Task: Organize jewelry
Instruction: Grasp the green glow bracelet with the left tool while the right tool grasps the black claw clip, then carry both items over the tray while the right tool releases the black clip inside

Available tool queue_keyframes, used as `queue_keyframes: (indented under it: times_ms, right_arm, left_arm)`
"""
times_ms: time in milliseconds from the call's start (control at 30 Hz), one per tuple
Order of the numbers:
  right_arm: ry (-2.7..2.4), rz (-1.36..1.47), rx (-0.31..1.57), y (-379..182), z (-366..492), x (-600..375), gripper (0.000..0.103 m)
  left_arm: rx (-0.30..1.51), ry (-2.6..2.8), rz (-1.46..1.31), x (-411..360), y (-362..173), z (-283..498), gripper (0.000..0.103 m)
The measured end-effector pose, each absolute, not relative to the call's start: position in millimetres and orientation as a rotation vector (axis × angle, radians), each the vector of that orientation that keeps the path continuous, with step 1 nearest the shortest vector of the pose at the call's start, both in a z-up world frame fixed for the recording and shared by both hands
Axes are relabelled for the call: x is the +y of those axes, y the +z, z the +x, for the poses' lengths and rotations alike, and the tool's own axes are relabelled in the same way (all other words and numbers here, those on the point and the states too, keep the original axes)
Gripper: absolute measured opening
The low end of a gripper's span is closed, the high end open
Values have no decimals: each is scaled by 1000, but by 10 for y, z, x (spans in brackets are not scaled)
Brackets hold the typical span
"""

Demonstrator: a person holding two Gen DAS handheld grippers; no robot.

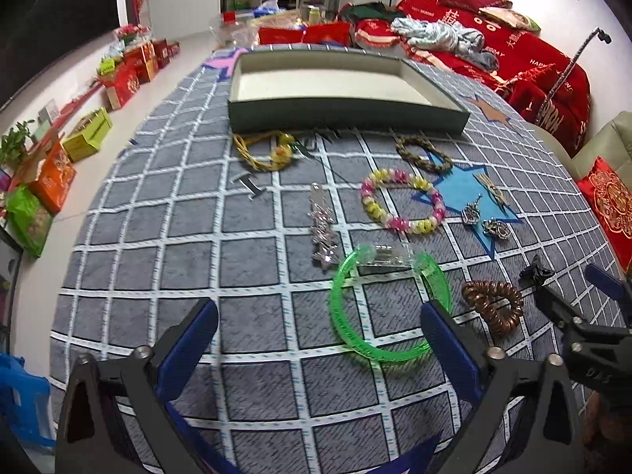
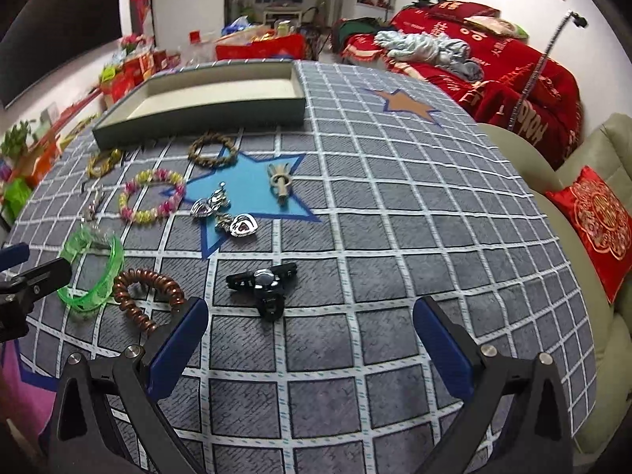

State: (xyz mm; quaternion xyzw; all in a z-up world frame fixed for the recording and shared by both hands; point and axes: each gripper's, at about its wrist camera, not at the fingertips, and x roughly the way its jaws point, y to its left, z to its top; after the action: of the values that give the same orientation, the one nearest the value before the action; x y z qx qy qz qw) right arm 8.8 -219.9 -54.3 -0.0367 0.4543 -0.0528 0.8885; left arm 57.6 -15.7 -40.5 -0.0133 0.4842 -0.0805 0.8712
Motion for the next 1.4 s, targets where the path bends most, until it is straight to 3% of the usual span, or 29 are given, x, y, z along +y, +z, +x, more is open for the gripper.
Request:
queue_keyframes:
  times_ms: [100,167,267,367,433,467,533,633,1000,1400]
  right_arm:
    - [-96,-93,951,-554,143,-2143,100]
    - [-83,-89,959,-568,179,-2119,95]
    - [-68,-70,977,-593,229,-2115,79]
    - [-46,-23,992,-632,268,-2133,62]
    - [-40,-3,991,-628,279,-2142,49]
    - [-39,-4,991,-625,286,-2142,38]
    - [-34,4,995,-625,298,-2150,38]
    - [-25,25,994,-617,290,-2162,38]
    - [7,114,937,-253,386,-2249,38]
    - [94,108,882,212,1106,-2075,38]
  left_arm:
    - [1036,-169,-26,-177,-454,623,102]
    - [1036,-171,-28,-180,-466,635,94]
    - [1035,-173,-22,-188,-469,650,91]
    - [1029,-184,-8,-205,-459,657,81]
    - [1023,-190,0,-221,-454,666,67]
    - [1021,-194,3,-224,-453,669,64]
    - [1018,-208,4,-234,-445,676,43]
    - [1027,-244,-16,-230,-447,689,25]
    - [1053,-325,-84,-125,-349,709,25]
    - [971,-358,-121,23,236,1272,25]
